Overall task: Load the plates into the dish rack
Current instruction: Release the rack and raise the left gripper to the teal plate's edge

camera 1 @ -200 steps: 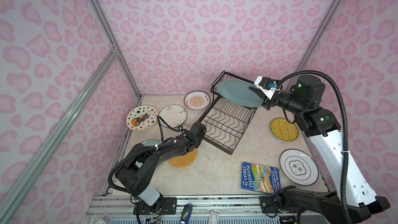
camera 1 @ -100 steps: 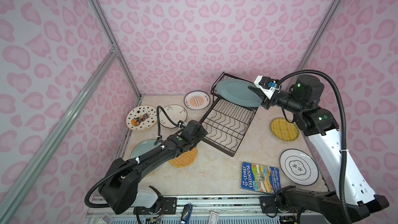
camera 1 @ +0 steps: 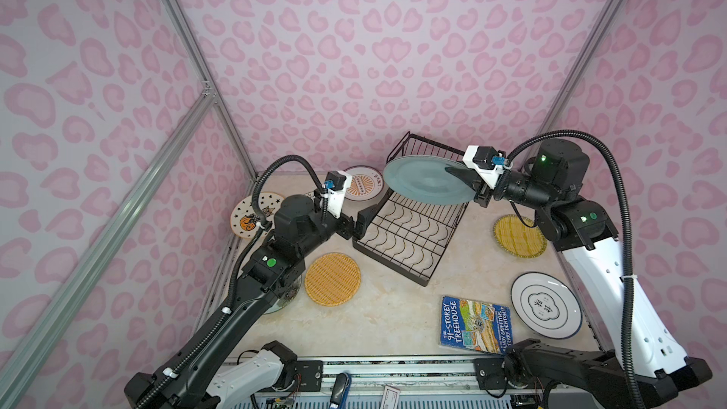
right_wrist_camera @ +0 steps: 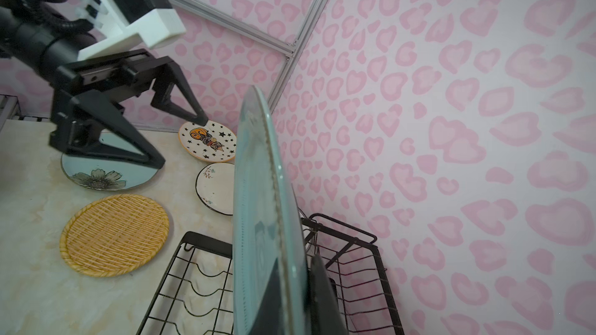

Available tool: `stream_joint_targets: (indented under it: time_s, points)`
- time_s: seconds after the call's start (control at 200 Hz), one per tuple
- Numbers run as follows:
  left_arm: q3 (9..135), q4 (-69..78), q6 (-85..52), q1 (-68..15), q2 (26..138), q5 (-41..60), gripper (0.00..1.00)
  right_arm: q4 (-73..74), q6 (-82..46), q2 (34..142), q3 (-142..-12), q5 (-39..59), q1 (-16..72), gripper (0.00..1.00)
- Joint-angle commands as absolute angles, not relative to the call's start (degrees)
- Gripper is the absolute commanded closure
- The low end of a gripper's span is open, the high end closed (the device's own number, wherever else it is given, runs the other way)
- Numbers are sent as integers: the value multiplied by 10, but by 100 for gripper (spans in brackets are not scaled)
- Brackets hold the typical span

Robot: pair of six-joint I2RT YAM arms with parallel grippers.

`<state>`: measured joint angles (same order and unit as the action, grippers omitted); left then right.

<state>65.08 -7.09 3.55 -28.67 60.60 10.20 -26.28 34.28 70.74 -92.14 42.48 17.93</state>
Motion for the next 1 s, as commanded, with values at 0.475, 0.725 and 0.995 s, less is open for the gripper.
stream_joint_targets:
  time_s: [0.475,0.725,0.995]
  points:
    - [864,-99,180,-243,764,485,21,-207,345,693,-901,493,183,100]
    - [923,-121,150,-246,821,544,45,-206,345,693,-897,494,191,100]
    - [944,-178,182,-267,845,546,55,-206,344,695,-892,493,194,100]
